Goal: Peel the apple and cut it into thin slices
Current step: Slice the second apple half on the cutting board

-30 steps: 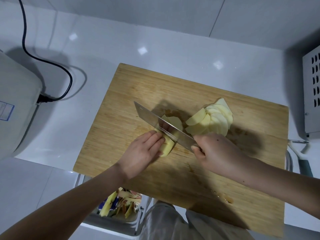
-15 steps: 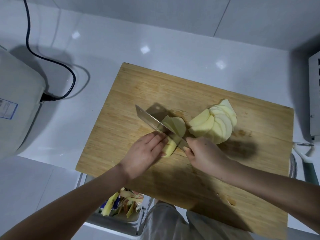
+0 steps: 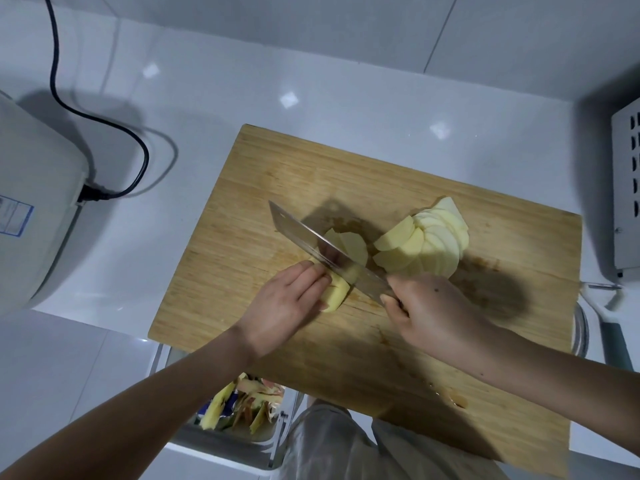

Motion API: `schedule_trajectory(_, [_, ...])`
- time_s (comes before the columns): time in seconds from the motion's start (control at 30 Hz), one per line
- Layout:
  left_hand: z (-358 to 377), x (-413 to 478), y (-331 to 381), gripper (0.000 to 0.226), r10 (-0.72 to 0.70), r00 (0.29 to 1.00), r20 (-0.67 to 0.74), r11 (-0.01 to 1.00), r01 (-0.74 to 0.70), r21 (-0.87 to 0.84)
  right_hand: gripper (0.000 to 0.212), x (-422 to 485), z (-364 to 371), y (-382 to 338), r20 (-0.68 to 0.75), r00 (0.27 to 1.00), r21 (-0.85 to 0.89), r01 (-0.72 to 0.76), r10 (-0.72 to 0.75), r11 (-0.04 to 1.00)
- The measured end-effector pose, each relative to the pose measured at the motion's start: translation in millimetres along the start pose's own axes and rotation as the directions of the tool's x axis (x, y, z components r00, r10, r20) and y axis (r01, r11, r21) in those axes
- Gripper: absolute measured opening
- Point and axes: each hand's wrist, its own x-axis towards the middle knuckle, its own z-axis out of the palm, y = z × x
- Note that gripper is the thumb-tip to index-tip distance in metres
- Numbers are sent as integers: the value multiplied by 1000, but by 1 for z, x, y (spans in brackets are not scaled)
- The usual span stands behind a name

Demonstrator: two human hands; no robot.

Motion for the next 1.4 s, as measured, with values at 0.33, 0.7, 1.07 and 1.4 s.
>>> schedule_trajectory(0.33, [1, -1, 0, 37, -1, 1000, 2, 1000, 1, 12, 26, 25, 1, -5, 114, 993, 17, -30, 27, 999])
schedule_trajectory(0.7, [0, -3, 2, 35, -35, 999, -19, 999, 35, 15, 24, 16, 12, -3, 0, 1000, 80, -26, 26, 996])
schedule_trajectory(1.07, [0, -2, 5, 36, -43, 999, -20, 998, 43, 48, 27, 8, -3, -2, 28, 1000, 29, -10, 9, 1000])
schedule_trajectory(1.4, [3, -5, 1, 36, -40, 999, -19, 999, 40, 9, 21, 25, -2, -6, 131, 991, 42, -38, 32, 998])
